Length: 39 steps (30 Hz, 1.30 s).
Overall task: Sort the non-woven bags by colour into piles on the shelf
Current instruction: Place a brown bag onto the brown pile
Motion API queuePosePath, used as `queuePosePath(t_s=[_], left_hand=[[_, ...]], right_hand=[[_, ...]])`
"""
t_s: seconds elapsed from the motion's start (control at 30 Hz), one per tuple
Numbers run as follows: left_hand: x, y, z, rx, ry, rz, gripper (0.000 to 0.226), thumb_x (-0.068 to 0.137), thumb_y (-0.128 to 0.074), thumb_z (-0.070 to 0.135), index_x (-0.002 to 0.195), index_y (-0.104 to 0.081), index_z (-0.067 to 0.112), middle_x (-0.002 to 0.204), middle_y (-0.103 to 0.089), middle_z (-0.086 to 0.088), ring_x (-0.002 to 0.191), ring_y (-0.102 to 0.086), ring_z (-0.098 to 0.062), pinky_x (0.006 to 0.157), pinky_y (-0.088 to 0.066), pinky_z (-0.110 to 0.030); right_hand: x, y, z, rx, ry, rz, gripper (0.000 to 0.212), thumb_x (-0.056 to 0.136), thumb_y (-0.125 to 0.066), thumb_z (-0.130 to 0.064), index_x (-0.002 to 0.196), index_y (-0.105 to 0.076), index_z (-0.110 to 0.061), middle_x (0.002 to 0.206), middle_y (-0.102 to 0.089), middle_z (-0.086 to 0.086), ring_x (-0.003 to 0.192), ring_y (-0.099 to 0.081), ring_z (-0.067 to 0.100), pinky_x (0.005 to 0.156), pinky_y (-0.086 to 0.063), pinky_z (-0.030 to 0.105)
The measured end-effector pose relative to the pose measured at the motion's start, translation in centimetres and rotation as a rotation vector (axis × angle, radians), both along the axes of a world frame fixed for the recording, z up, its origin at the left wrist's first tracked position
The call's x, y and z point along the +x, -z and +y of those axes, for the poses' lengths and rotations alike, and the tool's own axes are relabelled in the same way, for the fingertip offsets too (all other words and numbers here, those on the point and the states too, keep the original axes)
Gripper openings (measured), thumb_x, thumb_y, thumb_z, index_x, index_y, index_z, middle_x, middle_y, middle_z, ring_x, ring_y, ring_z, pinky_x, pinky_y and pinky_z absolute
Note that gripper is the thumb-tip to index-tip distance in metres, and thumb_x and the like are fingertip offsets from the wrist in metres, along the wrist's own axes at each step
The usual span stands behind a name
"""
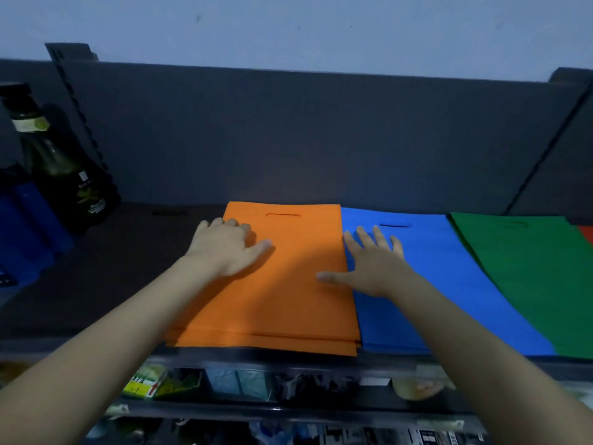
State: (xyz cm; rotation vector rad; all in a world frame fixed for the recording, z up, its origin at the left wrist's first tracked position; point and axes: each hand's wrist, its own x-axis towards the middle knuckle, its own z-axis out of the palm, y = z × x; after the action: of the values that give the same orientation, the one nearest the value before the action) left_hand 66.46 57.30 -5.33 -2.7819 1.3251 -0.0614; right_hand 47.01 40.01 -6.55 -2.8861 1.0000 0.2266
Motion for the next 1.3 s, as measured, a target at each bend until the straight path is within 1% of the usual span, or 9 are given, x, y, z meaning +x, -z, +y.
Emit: queuePosePath(t_s=[0.2, 0.33, 0.43, 0.53, 0.67, 0.77, 0.93, 1.07, 1.3], left_hand=[[-8.1, -2.6, -7.6, -0.066, 0.142, -0.205, 0.096, 0.079, -0.008, 0.084, 0.133, -0.052, 0.017, 0.134, -0.053, -0.009, 0.125, -0.045, -0.028, 0.104, -0.029, -0.043], [-16.2, -3.0, -13.9, -0.121, 0.211, -0.266, 0.126, 0.055, 0.019, 0.089, 0.131, -0.051, 0.016, 0.135, -0.050, -0.008, 0.124, -0.043, -0.027, 0.101, -0.032, -0.042], [-23.4, -2.7, -19.4, -0.122, 0.227, -0.258, 0.141, 0.044, 0.032, 0.089, 0.136, -0.047, 0.018, 0.139, -0.048, -0.008, 0.125, -0.043, -0.027, 0.103, -0.029, -0.043], [-30.5, -2.5, -25.5, -0.126, 0.253, -0.253, 0.134, 0.048, 0.023, 0.092, 0.137, -0.046, 0.019, 0.137, -0.050, -0.007, 0.122, -0.046, -0.028, 0.102, -0.031, -0.043], [-39.2, -3.3, -32.7, -0.143, 0.326, -0.240, 0.125, 0.055, 0.010, 0.092, 0.146, -0.035, 0.018, 0.143, -0.046, -0.009, 0.127, -0.043, -0.030, 0.105, -0.032, -0.044], [-44.2, -4.0, -37.1, -0.159, 0.399, -0.246, 0.124, 0.056, 0.010, 0.091, 0.148, -0.031, 0.019, 0.145, -0.045, -0.009, 0.128, -0.043, -0.030, 0.107, -0.030, -0.044], [-49.3, -4.9, -43.3, -0.211, 0.498, -0.281, 0.117, 0.062, 0.003, 0.091, 0.147, -0.030, 0.018, 0.140, -0.048, -0.008, 0.125, -0.046, -0.029, 0.103, -0.032, -0.043], [-51.7, -4.8, -47.8, -0.227, 0.563, -0.260, 0.107, 0.072, -0.016, 0.090, 0.150, -0.026, 0.018, 0.144, -0.043, -0.008, 0.130, -0.041, -0.029, 0.107, -0.028, -0.044], [-55.9, -5.0, -55.8, -0.240, 0.666, -0.211, 0.105, 0.075, -0.019, 0.088, 0.150, -0.024, 0.016, 0.148, -0.039, -0.009, 0.133, -0.037, -0.029, 0.109, -0.026, -0.044]], right_hand=[[-8.0, -2.6, -4.9, -0.084, 0.055, -0.019, 0.119, 0.059, -0.031, -0.096, 0.153, 0.007, -0.035, 0.162, 0.008, 0.005, 0.148, 0.013, 0.025, 0.117, 0.003, 0.054], [-16.4, -3.2, -10.4, -0.085, 0.082, -0.077, 0.122, 0.053, -0.038, -0.098, 0.148, 0.017, -0.044, 0.162, 0.006, 0.004, 0.149, 0.007, 0.026, 0.117, -0.002, 0.054], [-23.9, -3.0, -15.3, -0.169, 0.126, -0.098, 0.114, 0.061, -0.032, -0.095, 0.149, 0.016, -0.042, 0.162, 0.006, 0.004, 0.149, 0.007, 0.025, 0.118, 0.001, 0.053], [-31.9, -2.7, -20.3, -0.335, 0.187, -0.119, 0.096, 0.076, -0.019, -0.087, 0.153, 0.009, -0.035, 0.162, -0.001, 0.010, 0.149, 0.004, 0.028, 0.117, 0.002, 0.054], [-40.9, -3.2, -25.3, -0.458, 0.322, -0.197, 0.099, 0.072, -0.014, -0.084, 0.149, -0.035, -0.024, 0.149, -0.038, 0.023, 0.140, -0.031, 0.041, 0.111, -0.020, 0.060], [-45.6, -3.8, -28.5, -0.444, 0.390, -0.152, 0.105, 0.066, -0.005, -0.085, 0.152, -0.024, -0.027, 0.153, -0.031, 0.020, 0.143, -0.024, 0.037, 0.113, -0.015, 0.058], [-50.2, -4.4, -32.8, -0.435, 0.492, -0.203, 0.091, 0.082, -0.027, -0.080, 0.154, -0.009, -0.028, 0.159, -0.016, 0.016, 0.148, -0.009, 0.033, 0.116, -0.007, 0.054], [-51.5, -4.7, -35.3, -0.414, 0.540, -0.204, 0.087, 0.086, -0.030, -0.075, 0.154, -0.008, -0.026, 0.160, -0.014, 0.014, 0.148, -0.007, 0.031, 0.117, -0.009, 0.052], [-56.0, -5.8, -40.5, -0.321, 0.670, -0.230, 0.083, 0.088, -0.031, -0.073, 0.153, -0.014, -0.025, 0.160, -0.012, 0.012, 0.148, -0.008, 0.029, 0.117, -0.013, 0.046]])
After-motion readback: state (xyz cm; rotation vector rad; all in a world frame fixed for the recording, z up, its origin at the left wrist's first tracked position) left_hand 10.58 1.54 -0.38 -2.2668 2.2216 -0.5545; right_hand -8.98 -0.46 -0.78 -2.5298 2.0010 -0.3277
